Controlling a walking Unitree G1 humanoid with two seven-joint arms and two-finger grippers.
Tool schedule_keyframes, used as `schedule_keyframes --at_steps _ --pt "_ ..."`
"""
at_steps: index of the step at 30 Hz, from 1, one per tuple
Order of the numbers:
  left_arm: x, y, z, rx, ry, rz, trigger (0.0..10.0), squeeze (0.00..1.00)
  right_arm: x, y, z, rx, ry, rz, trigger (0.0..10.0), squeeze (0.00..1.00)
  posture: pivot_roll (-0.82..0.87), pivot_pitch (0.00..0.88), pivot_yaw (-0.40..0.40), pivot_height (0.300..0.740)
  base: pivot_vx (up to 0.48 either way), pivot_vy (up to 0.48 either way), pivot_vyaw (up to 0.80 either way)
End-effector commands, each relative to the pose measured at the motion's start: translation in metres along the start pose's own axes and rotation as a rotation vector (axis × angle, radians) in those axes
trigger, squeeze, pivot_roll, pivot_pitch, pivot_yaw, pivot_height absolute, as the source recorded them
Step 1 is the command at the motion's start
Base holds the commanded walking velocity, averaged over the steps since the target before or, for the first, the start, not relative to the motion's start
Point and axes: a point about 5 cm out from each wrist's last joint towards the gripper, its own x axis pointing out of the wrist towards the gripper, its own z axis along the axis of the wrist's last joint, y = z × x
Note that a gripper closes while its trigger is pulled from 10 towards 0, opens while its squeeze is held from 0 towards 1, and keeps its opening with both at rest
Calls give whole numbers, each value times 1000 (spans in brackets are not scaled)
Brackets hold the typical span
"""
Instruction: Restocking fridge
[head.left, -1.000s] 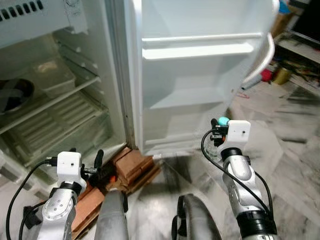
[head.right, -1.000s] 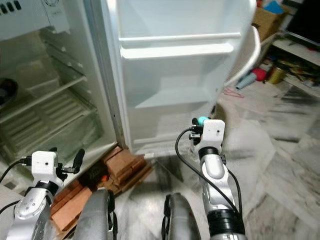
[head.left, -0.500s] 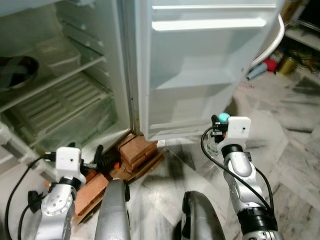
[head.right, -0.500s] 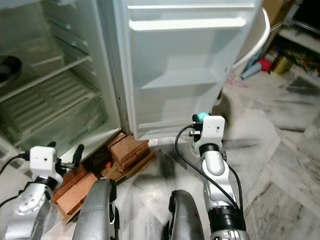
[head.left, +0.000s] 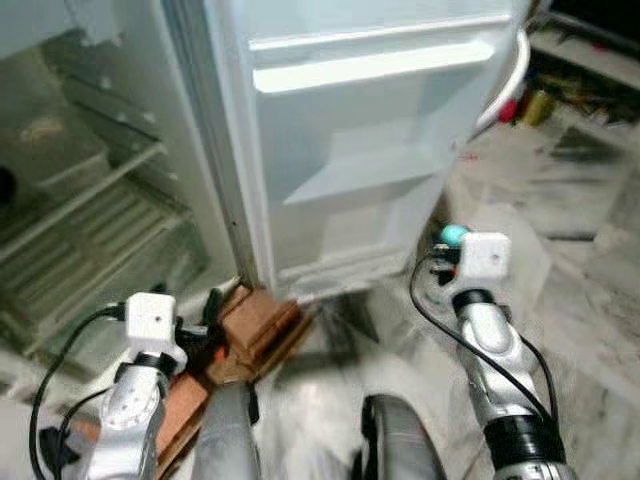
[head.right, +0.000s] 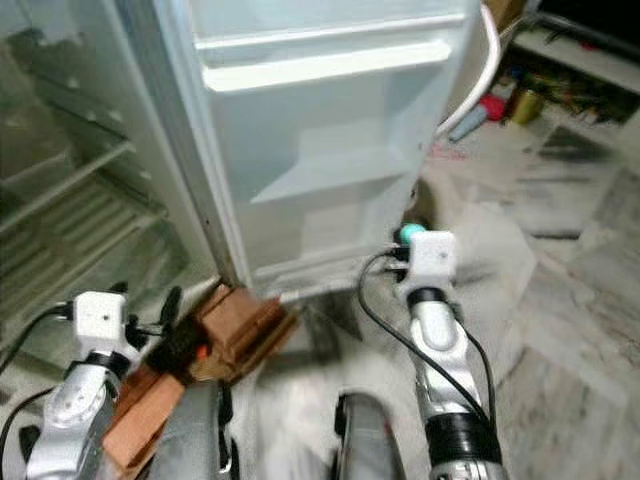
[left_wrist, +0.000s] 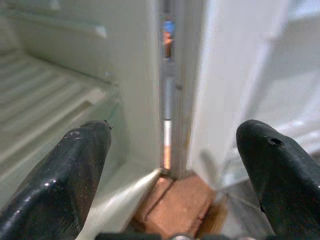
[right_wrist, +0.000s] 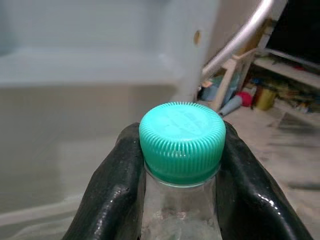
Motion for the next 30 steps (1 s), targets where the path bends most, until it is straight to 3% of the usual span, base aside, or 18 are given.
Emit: schedule_keyframes --at_steps 1,13,19,25,30 --pt "-5 5 -6 11 32 13 10000 0 3 9 9 7 -42 26 10000 0 54 101 -47 628 401 0 0" --pt "-7 8 -9 14 41 32 10000 0 3 10 8 8 -41 32 10000 0 59 95 -52 628 311 0 0" --pt "-21 19 -17 -50 81 96 10000 0 3 9 7 20 -36 47 10000 0 69 99 -59 628 0 0 0" --pt "-33 22 -14 -47 81 126 10000 0 -3 27 2 76 3 197 10000 0 81 125 -67 628 0 0 0" --pt "-43 21 -13 -50 82 166 10000 0 -8 29 -4 82 33 229 10000 0 90 149 -65 623 0 0 0"
